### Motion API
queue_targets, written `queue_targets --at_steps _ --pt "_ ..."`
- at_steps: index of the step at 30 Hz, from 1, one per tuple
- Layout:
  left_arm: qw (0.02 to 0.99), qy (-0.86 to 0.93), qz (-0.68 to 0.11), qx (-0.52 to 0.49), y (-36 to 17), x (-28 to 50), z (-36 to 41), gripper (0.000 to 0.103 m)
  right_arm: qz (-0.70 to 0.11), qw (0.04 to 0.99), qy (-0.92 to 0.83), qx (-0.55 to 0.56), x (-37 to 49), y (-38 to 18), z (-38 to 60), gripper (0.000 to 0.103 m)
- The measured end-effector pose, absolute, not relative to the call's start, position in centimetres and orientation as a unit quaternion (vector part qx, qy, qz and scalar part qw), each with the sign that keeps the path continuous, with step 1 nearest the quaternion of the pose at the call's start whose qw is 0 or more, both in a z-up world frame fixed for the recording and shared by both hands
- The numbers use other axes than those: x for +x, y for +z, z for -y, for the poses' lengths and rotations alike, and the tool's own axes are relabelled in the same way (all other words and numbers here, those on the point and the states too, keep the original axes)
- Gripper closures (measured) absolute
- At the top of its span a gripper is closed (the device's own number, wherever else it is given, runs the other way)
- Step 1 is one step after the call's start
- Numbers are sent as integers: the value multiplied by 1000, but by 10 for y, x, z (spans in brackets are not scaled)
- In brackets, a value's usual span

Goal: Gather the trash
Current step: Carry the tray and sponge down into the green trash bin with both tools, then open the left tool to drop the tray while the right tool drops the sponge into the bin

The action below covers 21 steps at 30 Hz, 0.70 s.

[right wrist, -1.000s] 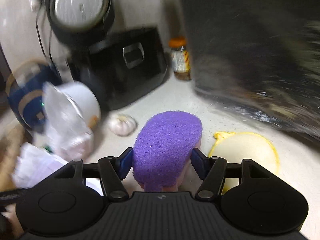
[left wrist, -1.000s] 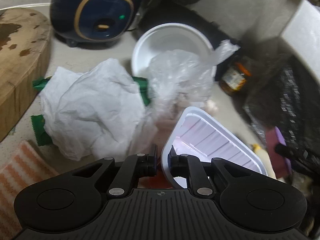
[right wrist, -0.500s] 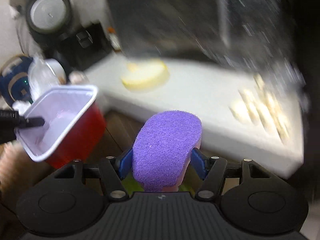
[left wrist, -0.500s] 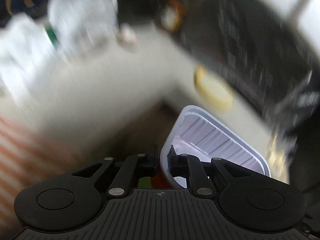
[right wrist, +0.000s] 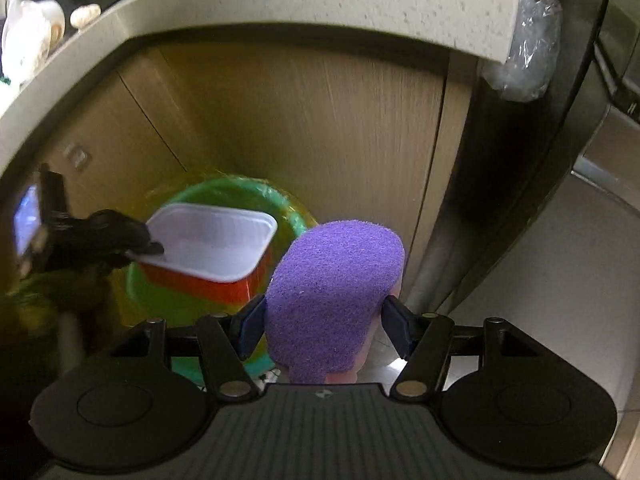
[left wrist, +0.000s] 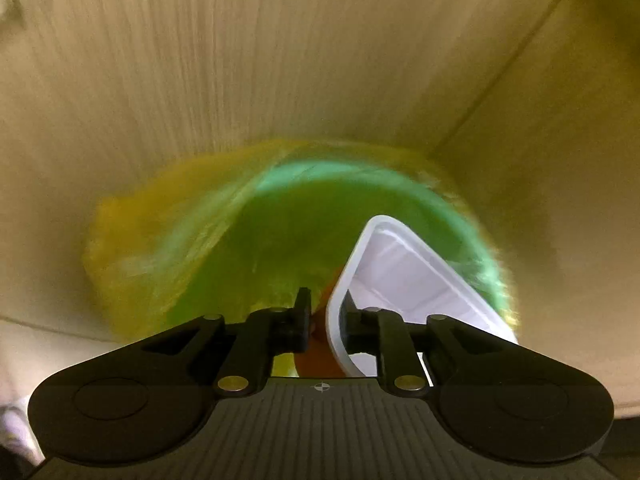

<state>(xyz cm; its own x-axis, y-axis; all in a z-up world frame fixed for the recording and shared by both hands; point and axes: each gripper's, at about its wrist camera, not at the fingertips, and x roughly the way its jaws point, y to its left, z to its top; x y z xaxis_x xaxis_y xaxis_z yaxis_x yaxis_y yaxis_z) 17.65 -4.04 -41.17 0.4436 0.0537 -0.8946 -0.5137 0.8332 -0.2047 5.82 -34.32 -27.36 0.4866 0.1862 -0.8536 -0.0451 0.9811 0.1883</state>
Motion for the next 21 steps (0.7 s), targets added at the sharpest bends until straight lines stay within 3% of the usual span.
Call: queue_targets --at_steps 4,8,13,21 --pt "793 196 -524 -242 -450 186 23 64 -513 854 70 50 69 -288 339 41" --pt "785 113 -544 -275 -476 190 11 67 -522 847 96 17 84 -302 323 41" --pt "777 78 -581 -229 -497 195 7 67 -532 835 135 -22 114 -319 285 41" --pt "796 69 -548 -249 -436 148 -20 67 -549 812 198 -8 162 -349 225 41"
